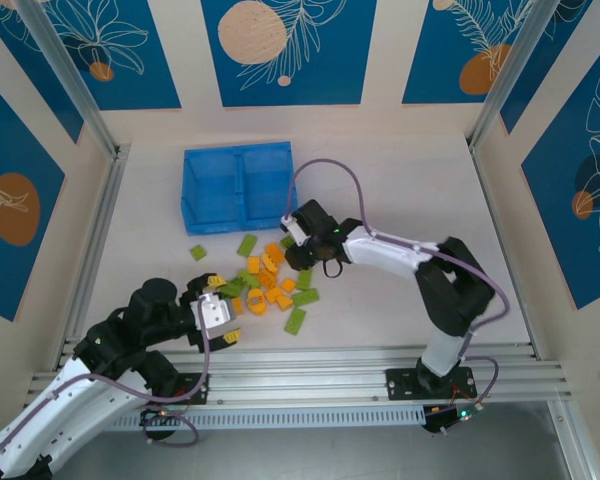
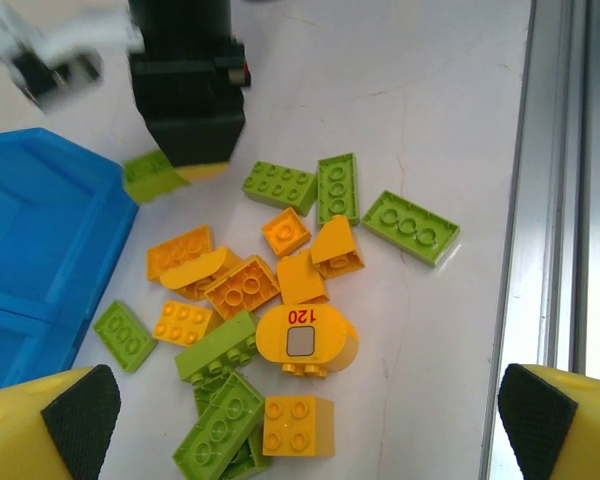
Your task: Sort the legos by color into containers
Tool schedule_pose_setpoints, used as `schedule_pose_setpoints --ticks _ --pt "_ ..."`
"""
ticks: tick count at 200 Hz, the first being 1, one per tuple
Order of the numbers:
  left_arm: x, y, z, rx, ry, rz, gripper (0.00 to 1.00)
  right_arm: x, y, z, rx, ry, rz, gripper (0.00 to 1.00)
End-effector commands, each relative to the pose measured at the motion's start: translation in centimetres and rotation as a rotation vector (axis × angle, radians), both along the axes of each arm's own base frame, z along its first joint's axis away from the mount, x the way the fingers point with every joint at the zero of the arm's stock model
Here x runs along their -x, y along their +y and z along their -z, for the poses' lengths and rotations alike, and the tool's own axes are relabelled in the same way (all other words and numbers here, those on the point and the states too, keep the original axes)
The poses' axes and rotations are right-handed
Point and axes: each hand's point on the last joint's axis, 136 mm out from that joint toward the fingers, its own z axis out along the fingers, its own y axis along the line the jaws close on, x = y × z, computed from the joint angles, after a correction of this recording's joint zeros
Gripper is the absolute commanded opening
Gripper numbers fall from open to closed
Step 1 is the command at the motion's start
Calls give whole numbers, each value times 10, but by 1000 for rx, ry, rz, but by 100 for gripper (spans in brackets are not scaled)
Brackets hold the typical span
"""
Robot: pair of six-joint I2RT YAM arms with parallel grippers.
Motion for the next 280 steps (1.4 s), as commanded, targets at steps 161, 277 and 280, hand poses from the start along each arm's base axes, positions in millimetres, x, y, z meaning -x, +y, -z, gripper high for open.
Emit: schedule_pose_setpoints --ticks 161,277,280 --pt "-22 15 -27 118 -134 -172 100 -194 91 -18 -59 -80 259 46" --pt "-75 66 -36 116 -11 -728 100 -89 57 -182 -362 -100 121 52" --pt "-78 72 -36 103 4 -775 100 -82 54 -186 -373 -99 110 52"
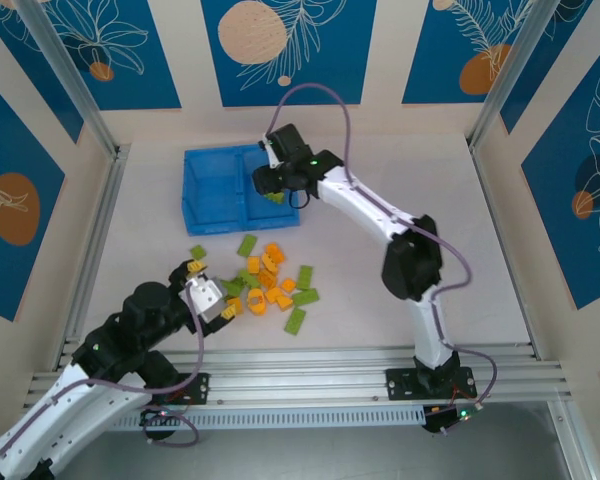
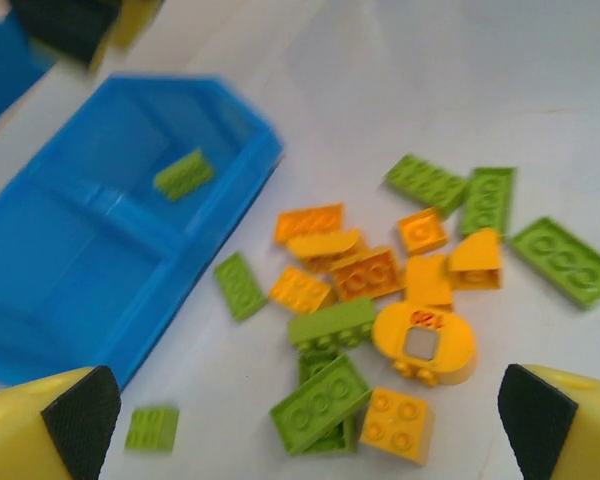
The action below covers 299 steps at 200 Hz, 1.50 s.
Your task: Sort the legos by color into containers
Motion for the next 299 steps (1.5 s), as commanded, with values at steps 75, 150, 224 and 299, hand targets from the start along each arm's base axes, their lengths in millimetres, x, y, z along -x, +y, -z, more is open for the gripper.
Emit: schedule_pose_setpoints --ticks 75,150,224,299 --pt "-78 -16 4 172 583 -838 86 225 -101 -37 -333 130 -177 75" --pt "-11 -30 112 278 896 -1090 74 257 -141 2 -308 243 -29 86" --pt "-15 -13 139 150 800 -1136 65 252 -136 2 -305 282 -4 87" --pt "-13 -7 171 138 816 -1160 39 262 -140 -6 -322 279 -4 87"
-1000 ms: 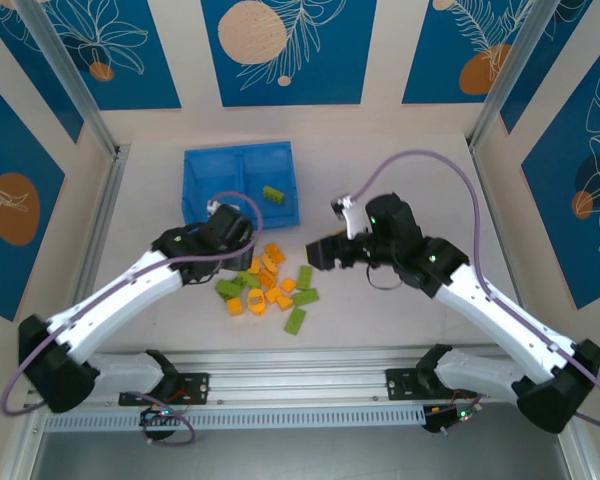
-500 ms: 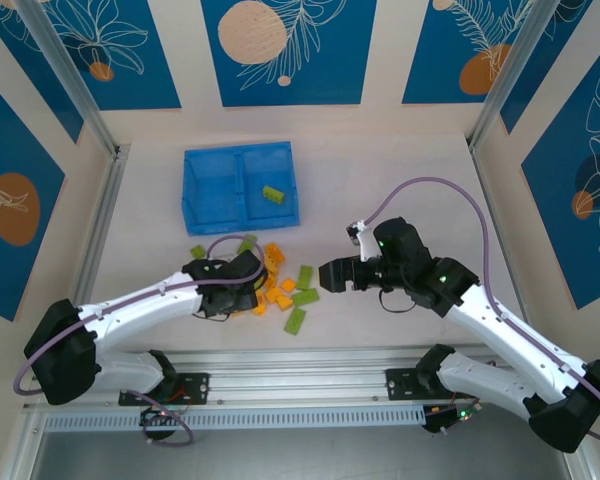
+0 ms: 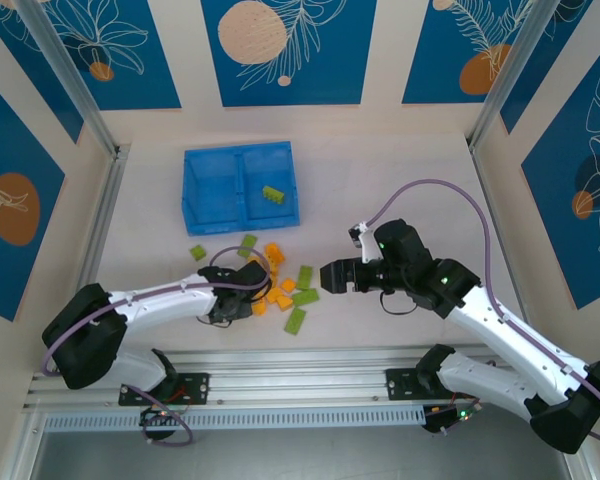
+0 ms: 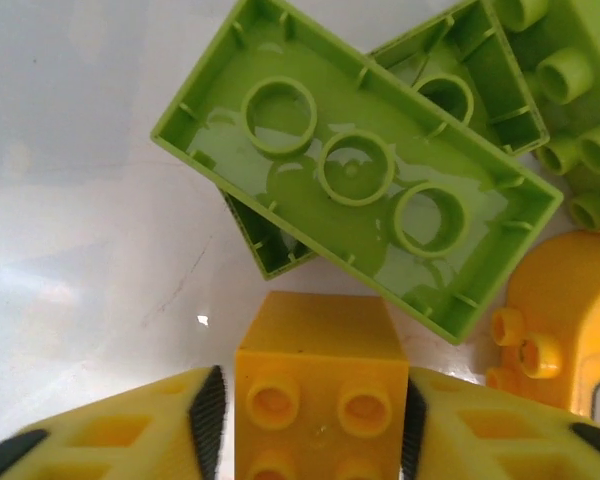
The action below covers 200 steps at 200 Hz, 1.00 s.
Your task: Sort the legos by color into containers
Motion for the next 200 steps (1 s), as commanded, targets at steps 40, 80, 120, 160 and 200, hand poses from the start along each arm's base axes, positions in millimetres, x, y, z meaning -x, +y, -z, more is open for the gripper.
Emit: schedule_pose_setpoints --ticks 40,80,120,160,200 --pt "-10 1 -26 35 -85 -5 24 10 13 -25 -55 -11 -59 87" --pt "-42 3 -134 40 -329 101 23 9 16 -35 -42 -28 -73 87" --pt "-107 32 -195 -20 -465 104 23 8 13 -39 -28 -40 -57 87" --pt "-194 57 -182 12 -433 32 22 10 12 -38 -39 -22 -55 87" --pt "-276 61 -131 65 -319 -8 22 14 11 -39 -35 -10 -57 87"
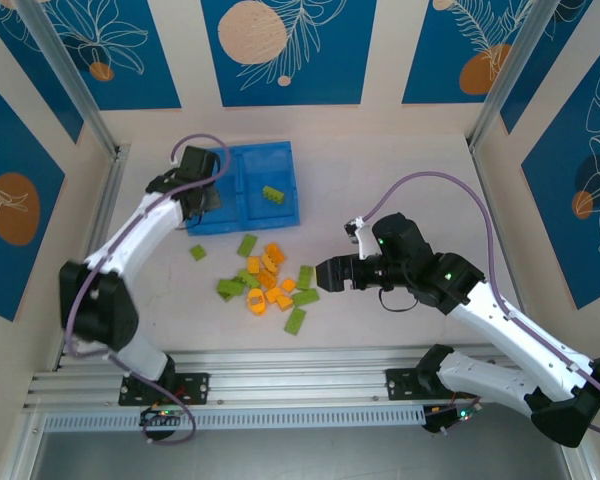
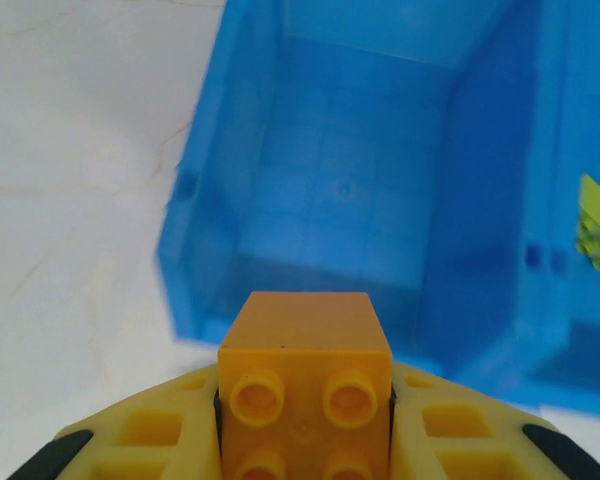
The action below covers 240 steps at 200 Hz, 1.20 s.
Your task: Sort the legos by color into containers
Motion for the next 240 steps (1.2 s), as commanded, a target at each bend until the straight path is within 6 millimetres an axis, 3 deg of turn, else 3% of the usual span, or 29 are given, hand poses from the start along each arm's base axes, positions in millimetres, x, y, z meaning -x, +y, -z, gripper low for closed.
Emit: schedule_pose_setpoints --ticks 1,39,63,73,91,119,146,164,179,208,219,240 --pt "-43 -8 18 39 25 57 22 7 -1 -11 -15 3 -8 87" --pt "-91 -3 69 18 99 48 23 15 -10 -6 -9 24 12 87" --pt "-102 -6 81 8 118 65 39 18 -14 -7 -10 23 24 87" --pt "-103 -7 78 17 109 67 45 18 -15 -6 -5 22 28 87" --pt "-99 -8 62 37 80 65 48 15 -15 -5 0 16 33 87" --pt "-82 -14 13 97 -10 66 48 8 -8 -2 8 8 28 88" --pt "-37 -29 -48 156 -97 115 48 -4 1 7 39 13 26 88" --pt "6 -54 -82 139 -151 262 48 -21 -4 26 117 29 114 88" --pt "49 -82 -96 74 -171 469 48 -37 -9 44 186 47 203 88" --pt "152 -140 -86 75 -174 999 51 -58 2 81 256 142 293 87" --pt "184 -146 -72 82 -161 1121 52 -66 8 95 287 179 316 87" --pt "227 -138 -48 46 -160 1279 50 -80 19 124 363 235 348 86"
